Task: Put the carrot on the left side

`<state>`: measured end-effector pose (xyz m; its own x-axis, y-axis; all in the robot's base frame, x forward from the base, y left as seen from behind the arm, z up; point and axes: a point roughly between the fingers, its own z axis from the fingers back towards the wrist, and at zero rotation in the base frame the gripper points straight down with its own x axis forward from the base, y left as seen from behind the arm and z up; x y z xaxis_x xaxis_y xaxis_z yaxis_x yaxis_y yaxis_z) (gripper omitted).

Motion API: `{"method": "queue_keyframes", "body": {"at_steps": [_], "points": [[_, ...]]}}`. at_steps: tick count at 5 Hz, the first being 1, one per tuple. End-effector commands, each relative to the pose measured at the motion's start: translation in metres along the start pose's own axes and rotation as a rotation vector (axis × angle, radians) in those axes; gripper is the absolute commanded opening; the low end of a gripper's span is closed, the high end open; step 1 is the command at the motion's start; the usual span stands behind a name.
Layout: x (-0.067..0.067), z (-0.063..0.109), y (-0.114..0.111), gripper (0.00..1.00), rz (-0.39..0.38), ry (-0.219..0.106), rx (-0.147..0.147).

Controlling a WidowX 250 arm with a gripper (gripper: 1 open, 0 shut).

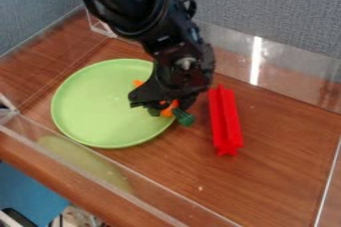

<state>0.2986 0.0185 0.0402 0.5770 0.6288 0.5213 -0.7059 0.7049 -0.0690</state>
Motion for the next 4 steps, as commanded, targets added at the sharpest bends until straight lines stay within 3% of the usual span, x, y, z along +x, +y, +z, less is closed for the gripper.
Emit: {"method": "queue_keyframes", "body": {"at_steps": [1, 3, 4], "points": [[0.000, -0.001, 0.002, 0.00, 0.015, -0.013, 0.021], [0.017, 0.015, -0.005, 0.00, 0.102, -0.028, 0.112], [0.019, 0.020, -0.001, 0.00, 0.107, -0.023, 0.109]]}}
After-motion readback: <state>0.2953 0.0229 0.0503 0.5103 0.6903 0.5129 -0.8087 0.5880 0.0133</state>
